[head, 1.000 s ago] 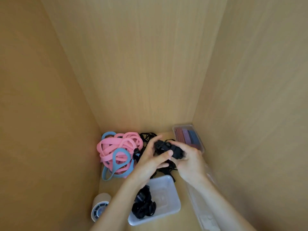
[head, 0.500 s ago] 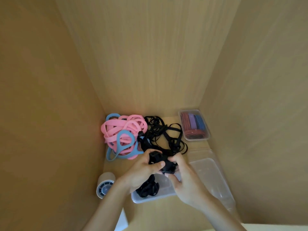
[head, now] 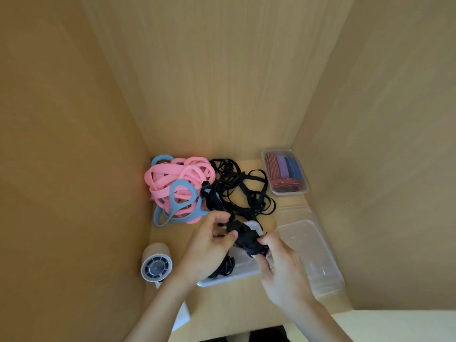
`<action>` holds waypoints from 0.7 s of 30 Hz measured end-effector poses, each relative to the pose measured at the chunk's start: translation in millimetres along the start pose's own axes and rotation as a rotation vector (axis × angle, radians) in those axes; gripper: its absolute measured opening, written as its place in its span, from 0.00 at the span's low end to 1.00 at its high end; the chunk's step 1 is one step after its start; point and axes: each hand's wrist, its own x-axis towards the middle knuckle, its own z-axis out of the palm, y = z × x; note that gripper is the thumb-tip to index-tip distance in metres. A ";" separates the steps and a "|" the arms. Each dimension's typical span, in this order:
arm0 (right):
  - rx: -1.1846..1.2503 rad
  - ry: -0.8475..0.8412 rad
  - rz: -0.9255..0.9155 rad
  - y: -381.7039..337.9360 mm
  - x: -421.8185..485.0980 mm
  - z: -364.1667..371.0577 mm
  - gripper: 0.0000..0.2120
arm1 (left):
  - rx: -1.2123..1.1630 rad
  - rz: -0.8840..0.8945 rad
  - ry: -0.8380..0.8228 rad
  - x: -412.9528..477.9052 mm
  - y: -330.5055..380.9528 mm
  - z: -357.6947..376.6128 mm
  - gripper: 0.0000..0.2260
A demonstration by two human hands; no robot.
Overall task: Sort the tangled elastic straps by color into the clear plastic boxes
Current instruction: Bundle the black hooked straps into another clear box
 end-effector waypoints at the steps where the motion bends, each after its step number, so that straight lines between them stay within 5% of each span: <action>1: -0.030 -0.007 0.001 -0.8 -0.8 1.3 0.11 | 0.057 0.050 0.071 -1.6 -2.6 -2.6 0.13; 4: -0.144 0.015 -0.033 -5.7 -4.3 7.4 0.15 | 0.277 0.190 0.111 -7.3 -14.7 -10.6 0.15; 8: -0.331 0.087 -0.050 -14.6 -6.0 19.9 0.20 | 0.535 0.307 -0.125 -14.6 -36.9 -6.1 0.33; 10: -0.373 0.055 -0.024 -16.4 -5.9 26.0 0.18 | 0.665 0.359 -0.111 -16.6 -47.0 -0.8 0.39; 21: -0.449 -0.212 -0.074 -7.6 11.0 31.6 0.17 | 0.786 0.400 -0.071 -17.5 -59.5 2.5 0.42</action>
